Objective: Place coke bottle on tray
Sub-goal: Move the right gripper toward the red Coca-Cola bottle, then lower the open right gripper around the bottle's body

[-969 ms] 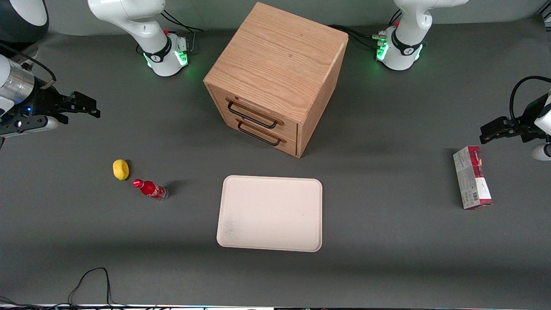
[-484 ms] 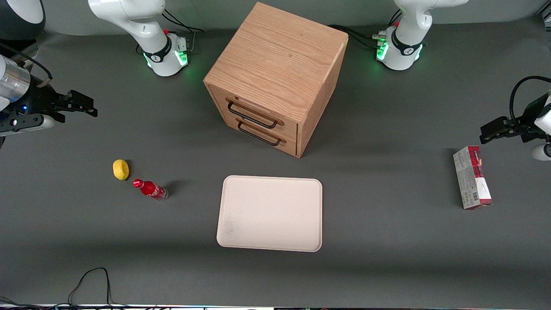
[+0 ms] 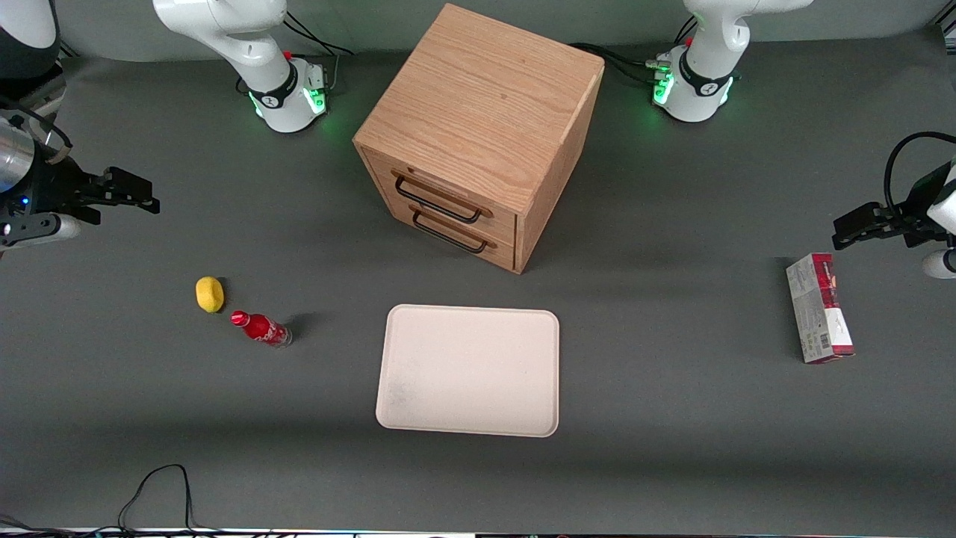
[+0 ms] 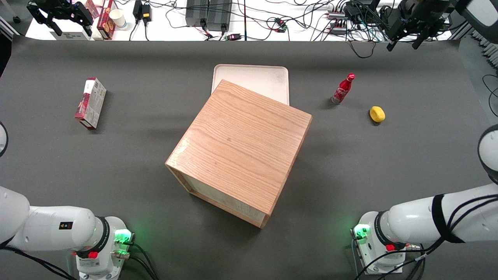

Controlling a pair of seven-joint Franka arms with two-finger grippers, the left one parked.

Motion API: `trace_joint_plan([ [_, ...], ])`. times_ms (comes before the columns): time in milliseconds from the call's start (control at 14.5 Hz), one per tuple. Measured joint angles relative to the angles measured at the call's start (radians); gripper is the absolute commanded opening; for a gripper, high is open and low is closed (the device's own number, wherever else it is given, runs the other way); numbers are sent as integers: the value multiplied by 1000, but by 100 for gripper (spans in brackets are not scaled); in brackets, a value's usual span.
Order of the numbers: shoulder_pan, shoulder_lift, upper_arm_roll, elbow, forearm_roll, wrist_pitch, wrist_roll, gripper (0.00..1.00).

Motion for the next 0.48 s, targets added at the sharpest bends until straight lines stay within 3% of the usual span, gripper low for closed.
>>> trace_joint_plan([
  [484, 23, 439, 73, 503, 0, -103, 152, 100],
])
